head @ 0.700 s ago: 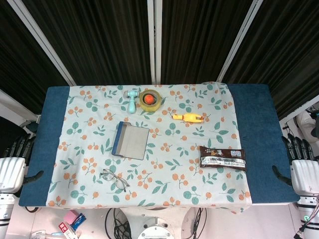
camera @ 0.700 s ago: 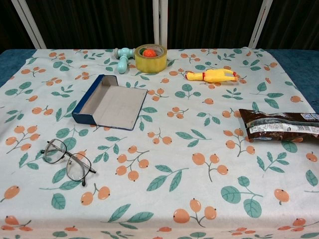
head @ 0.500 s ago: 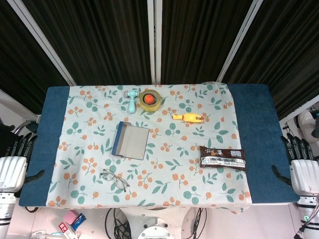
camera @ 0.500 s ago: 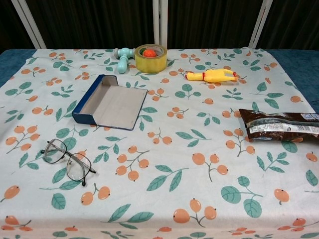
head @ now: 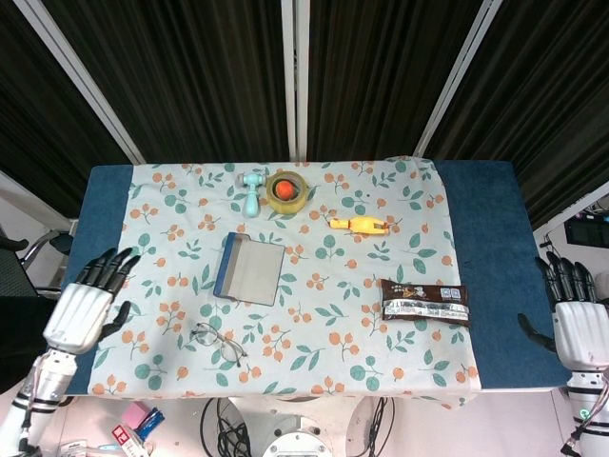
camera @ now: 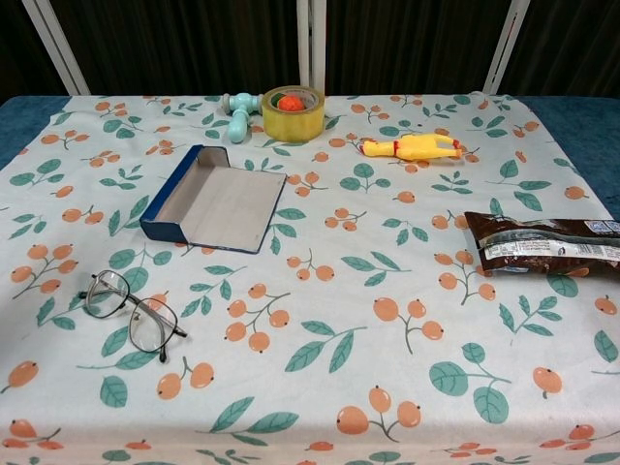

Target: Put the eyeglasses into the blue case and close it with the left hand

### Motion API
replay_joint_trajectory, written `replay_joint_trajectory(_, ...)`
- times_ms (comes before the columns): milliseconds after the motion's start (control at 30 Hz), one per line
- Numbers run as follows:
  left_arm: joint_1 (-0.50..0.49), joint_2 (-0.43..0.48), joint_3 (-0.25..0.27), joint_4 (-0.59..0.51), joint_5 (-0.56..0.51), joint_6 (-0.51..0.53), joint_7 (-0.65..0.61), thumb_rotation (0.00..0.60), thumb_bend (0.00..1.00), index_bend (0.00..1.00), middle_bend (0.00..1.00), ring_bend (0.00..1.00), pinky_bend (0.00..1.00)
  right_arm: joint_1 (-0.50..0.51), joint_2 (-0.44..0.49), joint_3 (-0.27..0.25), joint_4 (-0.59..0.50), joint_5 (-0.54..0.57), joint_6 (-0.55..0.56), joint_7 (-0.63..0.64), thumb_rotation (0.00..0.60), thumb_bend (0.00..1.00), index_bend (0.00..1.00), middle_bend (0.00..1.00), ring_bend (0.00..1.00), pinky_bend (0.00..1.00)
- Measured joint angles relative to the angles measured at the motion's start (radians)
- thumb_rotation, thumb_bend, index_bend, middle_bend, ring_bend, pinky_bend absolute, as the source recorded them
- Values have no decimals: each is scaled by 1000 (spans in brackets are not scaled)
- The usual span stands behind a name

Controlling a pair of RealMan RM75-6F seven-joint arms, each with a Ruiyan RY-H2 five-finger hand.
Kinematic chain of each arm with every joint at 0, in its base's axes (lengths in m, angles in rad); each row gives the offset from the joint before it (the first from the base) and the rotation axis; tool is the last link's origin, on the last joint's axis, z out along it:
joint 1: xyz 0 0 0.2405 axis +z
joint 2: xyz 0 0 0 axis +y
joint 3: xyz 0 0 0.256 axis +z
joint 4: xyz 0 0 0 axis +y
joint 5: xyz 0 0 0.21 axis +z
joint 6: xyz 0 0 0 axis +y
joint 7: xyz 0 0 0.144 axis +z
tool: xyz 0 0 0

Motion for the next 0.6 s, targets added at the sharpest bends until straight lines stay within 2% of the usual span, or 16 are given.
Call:
replay_joint_trajectory(133,-65,-43,-4,2,10,-83,-6,600,668,24,137,10,153,4,-2,-1,6,10,-19,-1,600,176,0,0,0,0)
replay_joint_trajectory(333,-161,-158,-12,46,-3,-208,-9,600,715,26,141,10,154,4,-6,-2,18,21,-26,17,600,176,0,0,0,0)
replay_joint_trajectory(600,-257,-283,-11,106,-60,-338,35,600,724,26,199,9,155,-16,11,2,28,19,11,58,600,176,0,0,0,0)
